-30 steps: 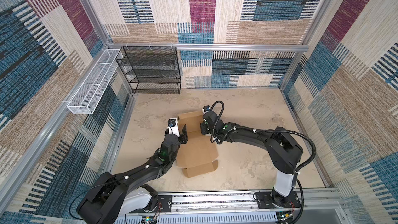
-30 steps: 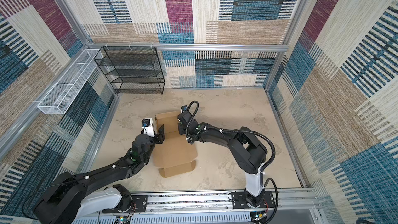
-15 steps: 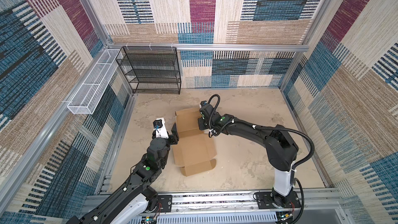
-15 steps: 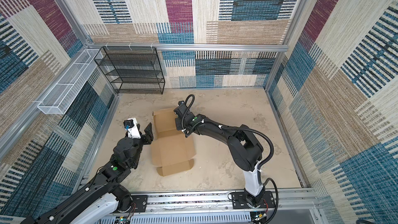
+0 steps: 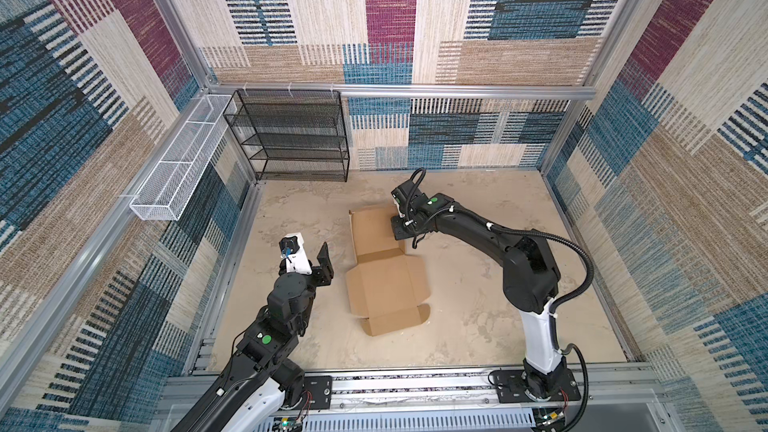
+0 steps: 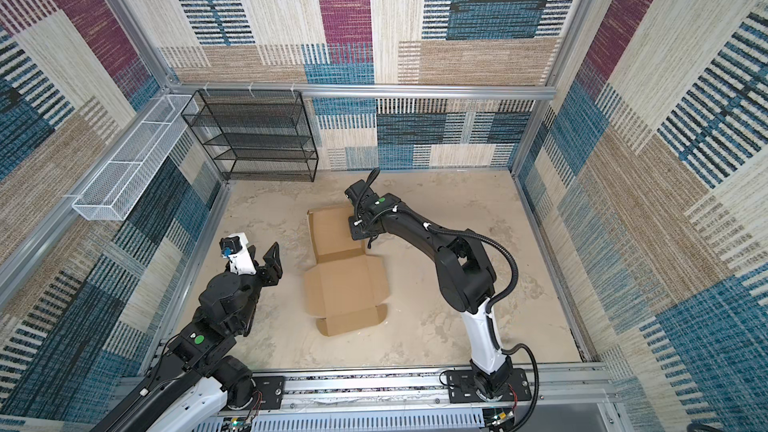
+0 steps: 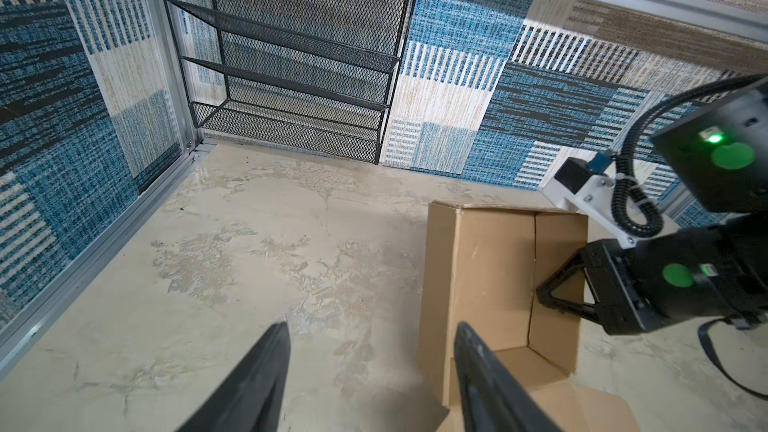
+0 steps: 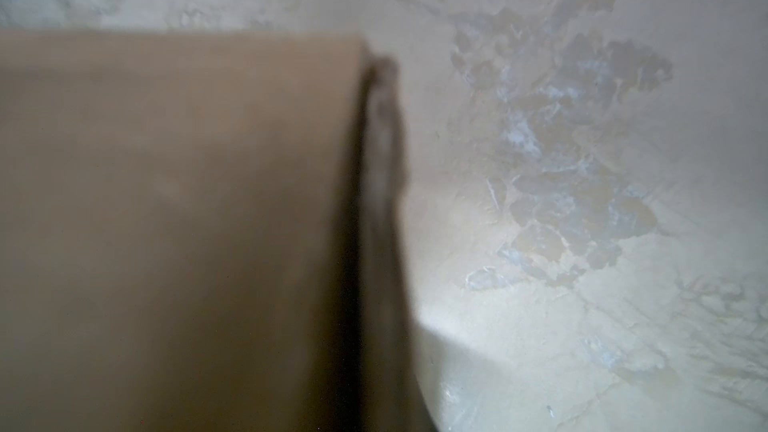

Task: Fold the paper box
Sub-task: 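Draw the left gripper back toward the robot while right presses the far wall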

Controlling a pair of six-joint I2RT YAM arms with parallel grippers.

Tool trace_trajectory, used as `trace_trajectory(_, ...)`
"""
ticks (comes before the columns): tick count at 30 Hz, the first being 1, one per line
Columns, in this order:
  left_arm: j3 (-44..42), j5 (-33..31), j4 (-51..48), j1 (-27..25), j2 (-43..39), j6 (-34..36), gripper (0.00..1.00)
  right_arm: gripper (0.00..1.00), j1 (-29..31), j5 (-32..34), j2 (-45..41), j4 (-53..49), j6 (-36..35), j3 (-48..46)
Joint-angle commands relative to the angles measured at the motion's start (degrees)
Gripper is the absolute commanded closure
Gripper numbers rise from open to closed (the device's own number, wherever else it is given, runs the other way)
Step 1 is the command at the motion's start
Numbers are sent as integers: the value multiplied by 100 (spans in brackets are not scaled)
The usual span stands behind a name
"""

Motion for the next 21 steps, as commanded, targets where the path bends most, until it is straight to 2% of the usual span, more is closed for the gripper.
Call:
trace_trajectory(1,5,102,-297,14,-117,-166,34,100,-91,-177,224,-766,-164,342)
trace_trajectory(12,-74,146,-438,66,-304,-126,35,100,-347,-377,1271,-1454,-396,1449)
trace_trajectory(21,-172,181,-513,101,-346,-199,35,91,-409,-454,1681,-1417,-418,1779)
